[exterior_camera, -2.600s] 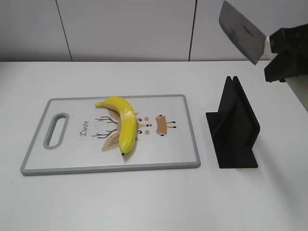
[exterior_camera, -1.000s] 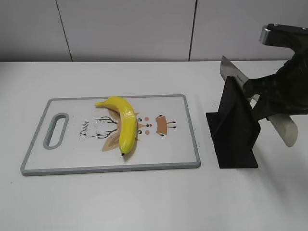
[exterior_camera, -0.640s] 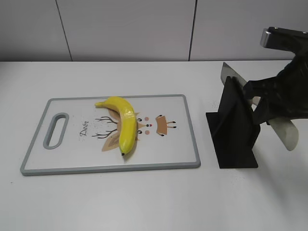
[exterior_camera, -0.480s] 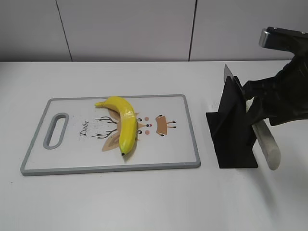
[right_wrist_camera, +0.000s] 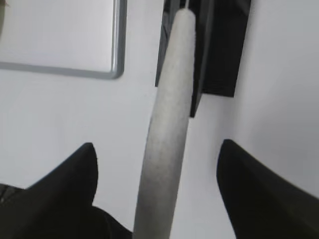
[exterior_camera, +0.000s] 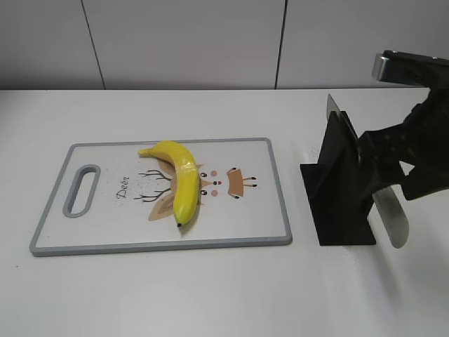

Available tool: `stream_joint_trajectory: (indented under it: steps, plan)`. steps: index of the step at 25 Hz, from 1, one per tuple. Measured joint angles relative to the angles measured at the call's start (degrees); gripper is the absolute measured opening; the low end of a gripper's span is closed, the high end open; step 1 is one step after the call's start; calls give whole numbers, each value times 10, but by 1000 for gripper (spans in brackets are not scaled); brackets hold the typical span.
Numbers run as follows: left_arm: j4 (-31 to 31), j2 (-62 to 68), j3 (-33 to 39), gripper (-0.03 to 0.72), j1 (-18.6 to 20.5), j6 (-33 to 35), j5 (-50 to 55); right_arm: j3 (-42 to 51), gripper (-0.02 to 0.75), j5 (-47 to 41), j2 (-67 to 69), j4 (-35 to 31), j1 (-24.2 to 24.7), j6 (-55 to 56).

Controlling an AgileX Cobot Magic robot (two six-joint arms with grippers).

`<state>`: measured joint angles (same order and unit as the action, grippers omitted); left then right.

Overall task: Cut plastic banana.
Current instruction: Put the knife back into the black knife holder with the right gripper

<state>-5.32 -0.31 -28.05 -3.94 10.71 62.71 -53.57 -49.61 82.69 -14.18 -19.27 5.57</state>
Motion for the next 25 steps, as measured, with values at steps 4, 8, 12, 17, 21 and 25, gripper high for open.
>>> stream_joint_trajectory:
  steps: [4,8,12,17,21,25]
  plan:
    - [0,0,0,523,0,0,-1,0,571,-57,-30,2,0,-11]
    - [0,0,0,522,0,0,-1,0,571,-80,-89,3,0,-16]
    - [0,0,0,521,0,0,-1,0,571,-85,-168,5,0,-38]
    - [0,0,0,521,0,0,-1,0,571,-100,-257,8,0,-93]
    - [0,0,0,519,0,0,-1,0,571,-105,-313,14,0,-125]
    - [0,0,0,515,0,0,-1,0,571,-106,-357,17,0,-142]
